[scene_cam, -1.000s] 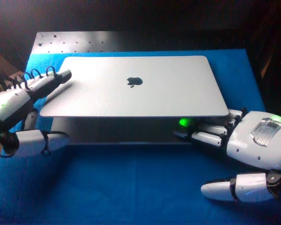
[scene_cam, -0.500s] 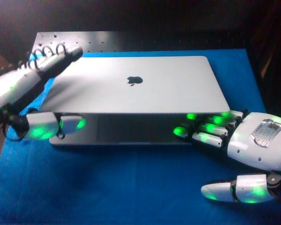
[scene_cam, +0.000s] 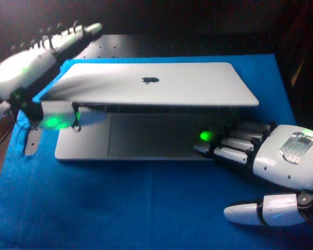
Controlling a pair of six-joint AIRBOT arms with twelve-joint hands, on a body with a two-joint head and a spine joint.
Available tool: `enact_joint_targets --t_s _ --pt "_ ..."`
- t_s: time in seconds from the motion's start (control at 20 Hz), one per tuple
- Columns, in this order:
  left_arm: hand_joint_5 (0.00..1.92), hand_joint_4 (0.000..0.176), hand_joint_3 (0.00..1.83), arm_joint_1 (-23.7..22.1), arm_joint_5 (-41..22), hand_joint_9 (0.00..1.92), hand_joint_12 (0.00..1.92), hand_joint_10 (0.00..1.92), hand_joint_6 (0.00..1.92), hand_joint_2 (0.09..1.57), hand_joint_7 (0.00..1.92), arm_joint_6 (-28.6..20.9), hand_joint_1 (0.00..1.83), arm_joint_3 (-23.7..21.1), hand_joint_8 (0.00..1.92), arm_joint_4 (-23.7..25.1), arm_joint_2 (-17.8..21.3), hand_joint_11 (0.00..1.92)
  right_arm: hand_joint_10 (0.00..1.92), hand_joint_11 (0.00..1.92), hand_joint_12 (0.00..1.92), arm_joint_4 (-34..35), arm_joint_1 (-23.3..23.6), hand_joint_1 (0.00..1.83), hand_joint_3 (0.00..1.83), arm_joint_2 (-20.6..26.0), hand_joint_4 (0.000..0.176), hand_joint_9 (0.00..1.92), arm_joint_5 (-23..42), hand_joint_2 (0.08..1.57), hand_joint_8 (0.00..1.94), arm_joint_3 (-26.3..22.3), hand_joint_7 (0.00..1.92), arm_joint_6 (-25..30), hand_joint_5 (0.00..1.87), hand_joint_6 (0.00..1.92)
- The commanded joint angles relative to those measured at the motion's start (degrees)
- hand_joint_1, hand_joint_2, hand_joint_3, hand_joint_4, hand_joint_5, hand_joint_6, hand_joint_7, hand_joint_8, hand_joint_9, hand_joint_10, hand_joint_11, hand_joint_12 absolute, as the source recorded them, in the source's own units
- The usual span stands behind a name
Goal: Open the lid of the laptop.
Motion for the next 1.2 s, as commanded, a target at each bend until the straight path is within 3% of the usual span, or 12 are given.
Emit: enact_joint_targets --t_s 0.0,0.05,0.4,0.45,0.55,0.8,1.0,1.05,1.15 --pt "0.00 0.145 0.01 -2.00 -6.94 0.00 0.00 0.00 0.00 1.02 0.00 -0.33 0.77 1.19 0.00 -0.98 -0.19 0.00 0.00 0.03 0.01 -1.42 -0.56 0.00 0.00 -0.47 0.000 0.00 -0.01 1.19 0.00 -0.26 0.01 0.17 0.01 0.00" --pt "0.00 0.176 0.01 -3.29 -6.07 0.00 0.00 0.00 0.00 1.04 0.00 -0.33 0.82 1.99 0.00 -0.70 -0.34 0.00 0.00 0.02 0.01 -1.72 -0.56 0.00 0.00 -0.47 0.000 0.00 -0.01 1.18 0.00 -0.26 0.00 0.40 0.00 0.00" --pt "0.00 0.176 0.00 -12.87 2.78 0.00 0.00 0.00 0.00 1.06 0.00 0.19 0.80 9.24 0.00 0.34 -2.89 0.00 0.00 0.03 0.01 -3.34 -0.55 0.00 0.00 -0.47 0.000 0.00 -0.19 1.19 0.00 -0.21 0.00 1.04 0.00 0.00" --pt "0.00 0.167 0.00 -14.62 4.51 0.00 0.00 0.00 0.00 1.04 0.00 1.63 0.83 10.04 0.00 0.37 -3.23 0.00 0.00 0.02 0.01 -3.59 -0.55 0.00 0.00 -0.47 0.000 0.00 -0.27 1.19 0.00 -0.21 0.00 1.10 0.00 0.00" --pt "0.00 0.176 0.00 -19.03 8.36 0.00 0.00 0.00 0.00 1.04 0.00 4.63 0.83 12.04 0.00 0.81 -4.31 0.00 0.00 0.02 0.01 -4.27 -0.54 0.00 0.01 -0.47 0.000 0.00 -0.44 1.20 0.00 -0.20 0.00 1.40 0.02 0.01" --pt "0.00 0.176 0.00 -26.07 15.43 0.00 0.00 0.00 0.00 1.03 0.00 4.79 0.87 20.05 0.00 0.88 -8.78 0.00 0.00 0.00 0.00 -6.14 -0.51 0.00 0.01 -0.47 0.000 0.00 -0.63 1.21 0.00 -0.01 0.00 2.43 0.00 0.00" --pt "0.00 0.176 0.01 -32.07 24.73 0.00 0.00 0.00 0.00 1.07 0.00 12.80 0.73 27.34 0.00 -1.46 -13.06 0.00 0.00 0.00 0.00 -9.04 0.17 0.00 0.01 -0.49 0.000 0.00 -0.63 1.21 0.00 0.50 0.00 4.47 0.00 0.00" --pt "0.00 0.167 0.01 -33.37 27.37 0.00 0.00 0.00 0.00 1.07 0.00 14.76 0.74 30.17 0.00 -1.84 -14.60 0.00 0.00 0.00 0.00 -10.14 0.45 0.00 0.00 -0.57 0.000 0.00 -0.63 1.21 0.00 0.77 0.00 5.32 0.00 0.00" --pt "0.00 0.176 0.01 -34.93 31.30 0.00 0.00 0.00 0.00 1.10 0.00 16.44 0.64 35.67 0.00 -2.40 -17.60 0.00 0.00 0.00 0.00 -11.99 1.25 0.00 0.01 -0.71 0.000 0.00 -0.63 1.22 0.00 1.17 0.00 6.35 0.00 0.00"
